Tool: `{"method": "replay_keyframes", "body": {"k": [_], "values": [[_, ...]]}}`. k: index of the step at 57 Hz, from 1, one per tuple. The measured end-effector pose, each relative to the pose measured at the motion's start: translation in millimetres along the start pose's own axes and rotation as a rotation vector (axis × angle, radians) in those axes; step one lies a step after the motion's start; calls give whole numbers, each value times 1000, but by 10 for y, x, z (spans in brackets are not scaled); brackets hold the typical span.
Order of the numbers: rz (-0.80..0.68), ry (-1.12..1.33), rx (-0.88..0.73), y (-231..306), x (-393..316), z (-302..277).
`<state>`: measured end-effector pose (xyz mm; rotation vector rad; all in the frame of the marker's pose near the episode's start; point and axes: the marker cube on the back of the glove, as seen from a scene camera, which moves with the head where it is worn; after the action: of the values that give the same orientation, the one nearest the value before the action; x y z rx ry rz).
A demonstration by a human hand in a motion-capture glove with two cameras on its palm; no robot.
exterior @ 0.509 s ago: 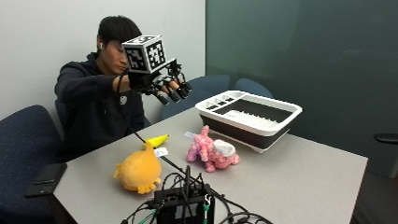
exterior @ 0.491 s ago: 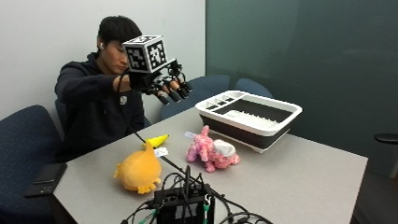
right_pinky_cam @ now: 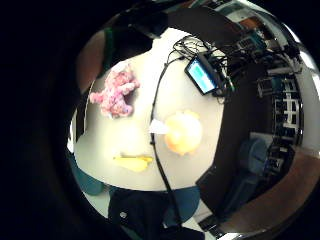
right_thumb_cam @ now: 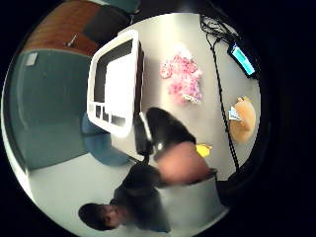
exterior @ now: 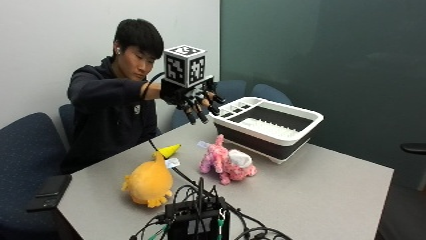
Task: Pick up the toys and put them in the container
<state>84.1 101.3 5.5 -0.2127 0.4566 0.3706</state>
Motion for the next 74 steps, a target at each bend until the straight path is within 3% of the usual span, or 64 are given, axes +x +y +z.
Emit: {"method": "replay_keyframes", "body": {"k": [29,42,58,74], "values": [[96,109,-222,-796,-401,1507],[25,-74,24,-886,-358,1761],[-45,-111,134,-724,-462,1430],[-140,-224,374,-365,-863,-110]]}}
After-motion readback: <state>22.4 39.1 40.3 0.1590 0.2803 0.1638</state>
